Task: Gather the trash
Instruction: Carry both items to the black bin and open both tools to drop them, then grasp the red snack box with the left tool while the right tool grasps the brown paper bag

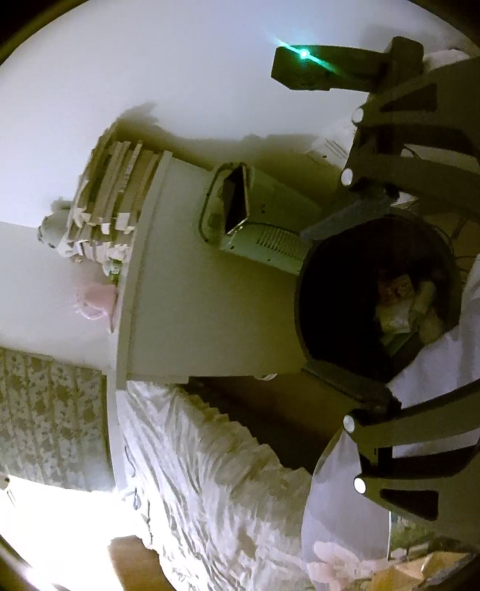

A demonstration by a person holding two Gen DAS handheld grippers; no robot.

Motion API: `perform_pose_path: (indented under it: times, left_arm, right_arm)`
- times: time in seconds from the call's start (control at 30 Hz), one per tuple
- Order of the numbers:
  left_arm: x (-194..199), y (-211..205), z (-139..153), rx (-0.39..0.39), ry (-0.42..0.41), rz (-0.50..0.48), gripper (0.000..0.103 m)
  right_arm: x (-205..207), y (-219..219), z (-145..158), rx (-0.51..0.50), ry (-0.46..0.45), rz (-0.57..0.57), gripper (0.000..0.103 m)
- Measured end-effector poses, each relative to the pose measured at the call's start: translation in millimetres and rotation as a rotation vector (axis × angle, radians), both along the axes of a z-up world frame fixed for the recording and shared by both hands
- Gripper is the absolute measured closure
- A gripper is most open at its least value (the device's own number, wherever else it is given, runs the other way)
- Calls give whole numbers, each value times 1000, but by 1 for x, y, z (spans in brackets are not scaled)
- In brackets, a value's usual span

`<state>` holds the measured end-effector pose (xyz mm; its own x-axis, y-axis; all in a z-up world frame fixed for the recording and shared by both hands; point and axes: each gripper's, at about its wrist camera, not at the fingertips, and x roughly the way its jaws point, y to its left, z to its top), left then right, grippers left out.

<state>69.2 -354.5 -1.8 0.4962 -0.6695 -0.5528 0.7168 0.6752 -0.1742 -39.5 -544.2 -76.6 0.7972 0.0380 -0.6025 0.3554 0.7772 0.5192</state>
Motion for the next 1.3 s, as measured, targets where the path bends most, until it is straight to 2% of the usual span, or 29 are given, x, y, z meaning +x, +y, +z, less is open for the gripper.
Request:
perform_pose_path:
  times: [0.2, 0.37, 0.67, 0.73, 0.8, 0.93, 1.0, 1.1, 1.17, 1.23, 1.3]
  left_arm:
    - [-1, 39, 10, -27, -4, 47, 27]
    - [7, 90, 9, -43, 9, 128, 24]
    - [52, 231, -12, -61, 78, 392, 24]
    - [66, 265, -18, -43, 86, 441, 24]
    - [81, 290, -24, 13, 77, 458, 24]
    - [110, 324, -40, 189, 17, 388, 23]
    - [123, 332, -49, 280, -13, 318, 18]
    - [136, 337, -60, 367, -56, 237, 15]
    - [146, 336, -65, 416, -84, 182, 14]
    - [153, 332, -68, 431, -93, 135, 14]
    - [161, 327, -70, 431, -93, 85, 11]
  right_arm:
    - [14, 29, 13, -24, -5, 66, 28]
    - [36, 71, 24, -52, -4, 168, 28]
    - [100, 177, 50, -128, -6, 417, 28]
    - [114, 204, 56, -146, -9, 478, 28]
    - [126, 231, 61, -168, -10, 540, 28]
    - [150, 298, 65, -230, 11, 692, 28]
    - [161, 323, 62, -253, 22, 745, 28]
    - [179, 359, 54, -291, 56, 798, 29]
    - [192, 373, 45, -307, 85, 828, 36]
    - [205, 384, 35, -325, 118, 843, 40]
    - [218, 390, 24, -344, 165, 847, 51]
